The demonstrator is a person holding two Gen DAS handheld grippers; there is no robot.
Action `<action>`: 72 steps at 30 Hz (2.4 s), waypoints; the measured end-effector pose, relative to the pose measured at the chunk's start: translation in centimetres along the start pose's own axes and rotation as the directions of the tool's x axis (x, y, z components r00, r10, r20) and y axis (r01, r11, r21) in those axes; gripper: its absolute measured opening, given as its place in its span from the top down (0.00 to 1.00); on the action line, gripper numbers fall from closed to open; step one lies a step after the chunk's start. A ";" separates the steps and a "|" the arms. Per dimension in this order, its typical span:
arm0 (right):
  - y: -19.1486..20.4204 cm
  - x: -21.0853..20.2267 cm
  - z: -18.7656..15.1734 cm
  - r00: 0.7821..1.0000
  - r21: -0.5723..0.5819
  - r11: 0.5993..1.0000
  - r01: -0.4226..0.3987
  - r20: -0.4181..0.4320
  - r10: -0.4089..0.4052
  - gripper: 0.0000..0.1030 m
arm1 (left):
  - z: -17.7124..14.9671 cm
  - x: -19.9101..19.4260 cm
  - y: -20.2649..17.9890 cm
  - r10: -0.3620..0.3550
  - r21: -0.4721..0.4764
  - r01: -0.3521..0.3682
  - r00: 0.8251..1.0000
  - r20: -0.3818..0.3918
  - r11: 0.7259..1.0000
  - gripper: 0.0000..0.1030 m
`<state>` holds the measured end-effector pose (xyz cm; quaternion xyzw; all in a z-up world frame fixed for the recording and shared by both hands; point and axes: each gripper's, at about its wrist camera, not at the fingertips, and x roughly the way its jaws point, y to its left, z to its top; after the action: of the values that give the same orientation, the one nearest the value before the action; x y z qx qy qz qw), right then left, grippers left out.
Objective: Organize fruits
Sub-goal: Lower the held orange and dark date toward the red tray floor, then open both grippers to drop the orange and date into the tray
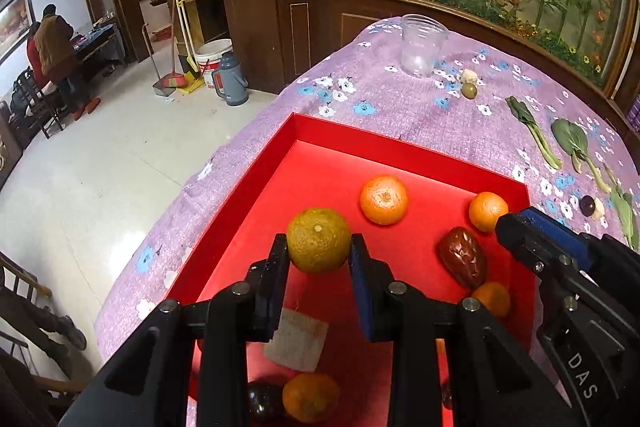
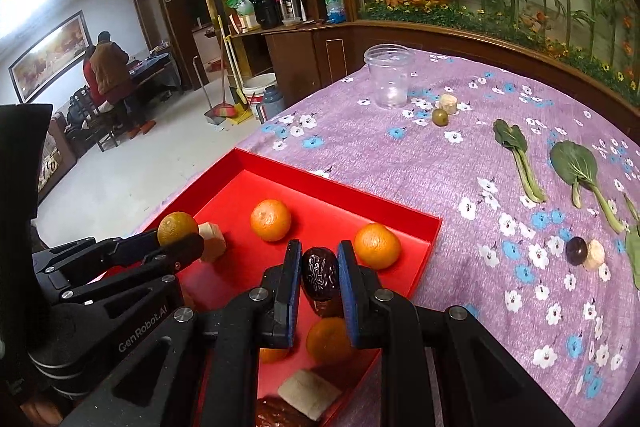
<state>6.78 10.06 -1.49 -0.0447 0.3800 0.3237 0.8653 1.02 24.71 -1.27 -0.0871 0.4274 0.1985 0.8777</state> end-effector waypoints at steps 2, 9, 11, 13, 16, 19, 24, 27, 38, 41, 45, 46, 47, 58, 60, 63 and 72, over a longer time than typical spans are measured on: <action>0.0 0.3 0.2 1.000 -0.004 1.000 0.002 -0.004 -0.002 0.80 | 0.0 0.3 0.0 0.003 -0.001 -0.003 1.000 -0.005 1.000 0.72; 0.0 1.0 0.4 1.000 -0.002 1.000 0.002 -0.011 -0.002 0.80 | 0.1 1.0 0.1 0.008 0.001 -0.008 1.000 -0.013 1.000 0.72; 0.0 1.1 0.3 1.000 0.001 1.000 0.000 -0.014 0.000 0.80 | 0.1 1.0 0.1 0.008 0.003 -0.008 1.000 -0.011 1.000 0.72; 0.0 1.2 0.2 1.000 0.000 1.000 0.000 -0.015 0.000 0.80 | 0.1 1.1 0.1 0.007 0.002 -0.007 1.000 -0.010 1.000 0.72; 0.0 1.1 0.2 1.000 0.000 1.000 -0.001 -0.013 0.001 0.80 | 0.1 1.1 0.1 0.007 0.001 -0.007 1.000 -0.011 1.000 0.72; 0.0 1.2 0.2 1.000 0.001 1.000 -0.001 -0.014 0.001 0.80 | 0.1 1.1 0.1 0.007 0.002 -0.007 1.000 -0.011 1.000 0.72; 0.3 1.0 0.3 1.000 -0.007 1.000 0.001 -0.011 -0.001 0.80 | 0.2 0.9 0.0 0.006 -0.005 -0.006 1.000 -0.005 1.000 0.72; 0.4 0.9 0.5 1.000 -0.007 1.000 0.001 -0.002 -0.001 0.80 | 0.6 0.5 0.0 0.007 -0.005 -0.007 1.000 0.006 1.000 0.72; 0.6 1.8 0.8 1.000 -0.003 1.000 0.006 -0.014 -0.006 0.80 | 2.5 2.8 0.7 0.022 -0.029 -0.023 0.999 -0.023 0.999 0.72; 0.0 1.4 0.7 1.000 0.008 1.000 0.018 -0.011 -0.018 0.80 | 2.6 3.2 1.1 0.019 -0.027 -0.020 0.999 -0.030 0.999 0.72; -0.7 1.3 0.5 0.999 0.026 0.999 0.031 -0.011 -0.030 0.80 | 2.5 3.6 0.8 0.015 -0.008 -0.015 0.999 -0.032 1.000 0.72; -0.8 1.4 0.5 0.999 0.029 0.999 0.032 -0.014 -0.032 0.80 | 2.5 3.7 0.6 0.017 -0.005 -0.017 0.999 -0.031 1.000 0.72; -0.9 1.5 0.4 0.999 0.030 0.999 0.032 -0.018 -0.032 0.80 | 2.5 3.8 0.6 0.016 -0.004 -0.016 0.999 -0.031 1.000 0.72; -1.3 2.9 0.6 0.999 0.038 0.999 0.037 -0.029 -0.036 0.80 | 2.8 4.2 -0.2 0.027 0.033 -0.026 0.999 -0.029 0.999 0.72; -1.2 3.1 0.9 0.999 0.038 0.999 0.034 -0.030 -0.033 0.80 | 2.8 4.4 -0.3 0.028 0.034 -0.026 0.999 -0.033 0.999 0.72; -0.9 3.9 1.2 0.999 0.028 0.999 0.032 -0.040 -0.031 0.80 | 2.8 4.5 -0.4 0.033 0.038 -0.032 0.999 -0.033 0.999 0.72; -1.1 5.1 0.8 0.997 0.040 0.999 0.036 -0.066 -0.033 0.69 | 2.8 6.0 -0.4 0.017 0.032 -0.014 0.995 -0.094 0.999 0.61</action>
<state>10.44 12.13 -4.61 -0.0440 0.4137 0.2992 0.8587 6.53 26.93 -4.28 -0.0795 0.4721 0.1942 0.8562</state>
